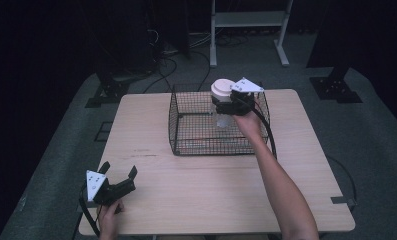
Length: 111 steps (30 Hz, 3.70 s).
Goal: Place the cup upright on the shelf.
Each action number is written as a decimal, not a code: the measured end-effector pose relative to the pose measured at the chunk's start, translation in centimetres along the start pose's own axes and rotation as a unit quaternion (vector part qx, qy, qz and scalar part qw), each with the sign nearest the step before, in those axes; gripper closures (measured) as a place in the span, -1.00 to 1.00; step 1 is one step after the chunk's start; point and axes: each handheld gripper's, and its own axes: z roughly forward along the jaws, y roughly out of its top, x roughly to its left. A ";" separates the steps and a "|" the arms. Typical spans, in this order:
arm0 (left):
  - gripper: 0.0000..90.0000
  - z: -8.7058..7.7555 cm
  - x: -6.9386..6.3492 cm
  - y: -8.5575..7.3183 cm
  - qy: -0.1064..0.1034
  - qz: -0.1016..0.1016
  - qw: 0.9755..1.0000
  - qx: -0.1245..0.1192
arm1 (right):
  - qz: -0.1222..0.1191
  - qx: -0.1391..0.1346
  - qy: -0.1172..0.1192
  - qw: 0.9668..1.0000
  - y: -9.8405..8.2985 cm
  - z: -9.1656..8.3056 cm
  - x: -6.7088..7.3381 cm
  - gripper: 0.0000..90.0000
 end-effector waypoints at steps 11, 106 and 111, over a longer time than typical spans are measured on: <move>-1.00 0.0 0.0 0.0 -0.001 0.000 1.000 -0.001 | -0.006 0.015 0.001 1.000 -1.2 1.8 0.1 -0.91; -1.00 -0.1 -0.2 0.0 -0.002 0.006 1.000 -0.002 | 0.010 -0.003 0.015 1.000 1.3 -2.4 -0.4 -0.94; -1.00 -0.1 -0.2 0.0 -0.001 0.006 1.000 -0.002 | 0.005 0.000 0.019 1.000 1.5 -2.9 -0.5 -0.94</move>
